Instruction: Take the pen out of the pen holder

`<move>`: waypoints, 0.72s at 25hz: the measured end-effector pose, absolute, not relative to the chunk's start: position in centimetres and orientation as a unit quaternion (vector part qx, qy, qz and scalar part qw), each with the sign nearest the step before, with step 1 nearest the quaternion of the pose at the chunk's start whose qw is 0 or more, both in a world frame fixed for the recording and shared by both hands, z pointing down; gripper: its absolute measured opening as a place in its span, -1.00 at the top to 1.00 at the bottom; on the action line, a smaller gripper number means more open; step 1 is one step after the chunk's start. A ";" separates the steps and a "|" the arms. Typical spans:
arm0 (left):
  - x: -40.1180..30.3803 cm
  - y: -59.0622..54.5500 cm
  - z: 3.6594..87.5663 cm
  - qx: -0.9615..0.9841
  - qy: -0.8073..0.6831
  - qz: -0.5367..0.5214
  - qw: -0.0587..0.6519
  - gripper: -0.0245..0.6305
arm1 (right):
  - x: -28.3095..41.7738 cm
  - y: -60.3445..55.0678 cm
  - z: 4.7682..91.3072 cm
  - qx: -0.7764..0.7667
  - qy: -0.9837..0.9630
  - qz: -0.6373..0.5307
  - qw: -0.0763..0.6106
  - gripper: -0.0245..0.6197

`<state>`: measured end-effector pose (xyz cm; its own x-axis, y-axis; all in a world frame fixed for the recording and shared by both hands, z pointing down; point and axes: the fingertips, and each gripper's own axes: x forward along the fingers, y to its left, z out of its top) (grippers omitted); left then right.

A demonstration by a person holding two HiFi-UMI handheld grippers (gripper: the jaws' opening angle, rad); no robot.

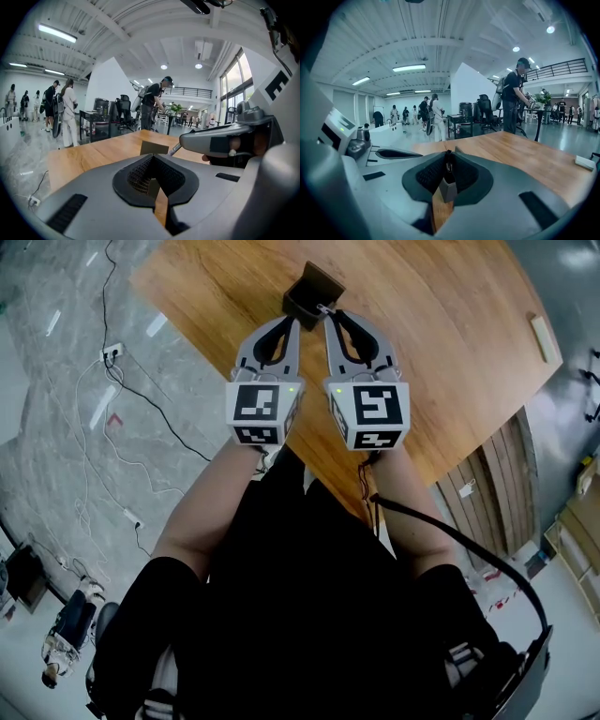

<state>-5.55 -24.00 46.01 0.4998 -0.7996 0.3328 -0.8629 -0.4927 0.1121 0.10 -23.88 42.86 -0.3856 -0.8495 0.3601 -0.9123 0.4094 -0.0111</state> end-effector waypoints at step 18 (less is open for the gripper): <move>-4.7 -21.8 42.2 0.852 -0.498 0.118 0.111 0.93 | 1.9 -20.1 33.3 0.537 -0.834 0.071 0.101 0.79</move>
<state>-4.72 -21.81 42.21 0.4762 -0.8226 0.3107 -0.8747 -0.4793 0.0718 1.91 -20.09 33.26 -0.4019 -0.8824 0.2445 -0.9110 0.4123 -0.0098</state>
